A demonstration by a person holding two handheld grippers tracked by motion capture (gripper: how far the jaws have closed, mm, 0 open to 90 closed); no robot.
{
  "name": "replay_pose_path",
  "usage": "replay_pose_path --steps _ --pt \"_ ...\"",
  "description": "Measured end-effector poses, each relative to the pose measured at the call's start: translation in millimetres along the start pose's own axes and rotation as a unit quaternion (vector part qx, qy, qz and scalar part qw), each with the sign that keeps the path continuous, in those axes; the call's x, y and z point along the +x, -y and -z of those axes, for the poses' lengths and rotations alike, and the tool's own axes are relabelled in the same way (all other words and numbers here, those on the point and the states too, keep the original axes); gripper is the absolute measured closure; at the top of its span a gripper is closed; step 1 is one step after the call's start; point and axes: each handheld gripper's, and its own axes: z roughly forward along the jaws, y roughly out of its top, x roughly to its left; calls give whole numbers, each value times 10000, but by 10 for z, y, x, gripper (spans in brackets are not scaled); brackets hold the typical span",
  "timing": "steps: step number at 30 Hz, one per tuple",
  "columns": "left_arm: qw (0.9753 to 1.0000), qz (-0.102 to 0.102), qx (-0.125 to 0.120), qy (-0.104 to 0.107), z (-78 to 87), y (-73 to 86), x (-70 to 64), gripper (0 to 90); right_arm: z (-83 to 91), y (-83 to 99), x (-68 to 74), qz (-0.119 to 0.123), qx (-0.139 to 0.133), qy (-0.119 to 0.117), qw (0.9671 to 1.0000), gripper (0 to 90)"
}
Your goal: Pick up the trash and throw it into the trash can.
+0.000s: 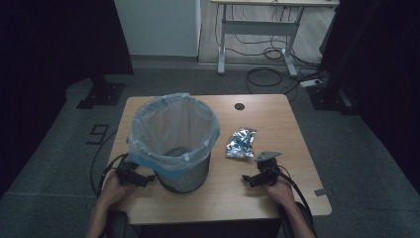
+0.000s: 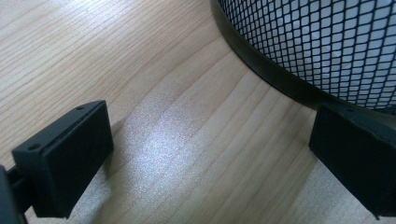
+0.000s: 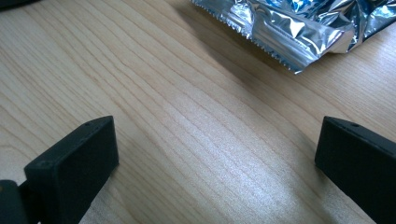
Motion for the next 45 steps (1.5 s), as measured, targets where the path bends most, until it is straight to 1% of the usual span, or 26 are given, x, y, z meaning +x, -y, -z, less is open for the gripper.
replay_pose_path --steps 11,17,21,23,24,26,28,31,32,34,36,39,40,41,43,44,45 --pt "10000 1 0 -1 0 0 0 0 5 5 4 23 -3 6 10000 0" --pt "10000 0 0 -1 0 0 0 0 23 5 12 -85 41 68 9999 1" --pt "10000 0 0 0 0 0 0 0 71 -1 -7 -193 148 119 9996 2" --pt "10000 0 -1 0 0 0 0 0 88 -7 -15 -204 136 139 9996 6" --pt "10000 0 -1 -1 0 0 0 0 144 -29 -36 -224 85 199 9995 14" --pt "10000 0 -1 0 0 0 0 0 164 -40 -45 -226 70 216 9995 18" --pt "10000 1 0 1 0 0 0 0 244 -93 -91 -226 20 280 9994 32" --pt "10000 0 0 0 0 0 0 0 283 -131 -118 -243 26 334 9991 35" --pt "10000 1 0 1 0 0 0 0 313 -178 -149 -303 21 333 9990 42" --pt "10000 2 -1 0 0 0 0 0 323 -198 -161 -311 10 336 9989 44" --pt "10000 1 0 -1 0 0 0 0 348 -266 -186 -357 -34 341 9988 55" --pt "10000 0 0 -1 0 0 0 0 357 -368 -219 -391 -50 390 9985 67" --pt "10000 0 0 0 0 0 0 0 357 -437 -244 -419 -38 423 9982 79" --pt "10000 1 0 -1 0 0 0 0 357 -437 -244 -419 -38 423 9982 79" --pt "10000 0 0 -1 0 0 0 0 352 -502 -271 -419 -59 473 9980 84" --pt "10000 1 1 0 0 0 0 0 344 -564 -298 -453 -27 524 9976 95" --pt "10000 1 0 0 0 0 0 0 339 -587 -308 -475 -5 544 9974 103"
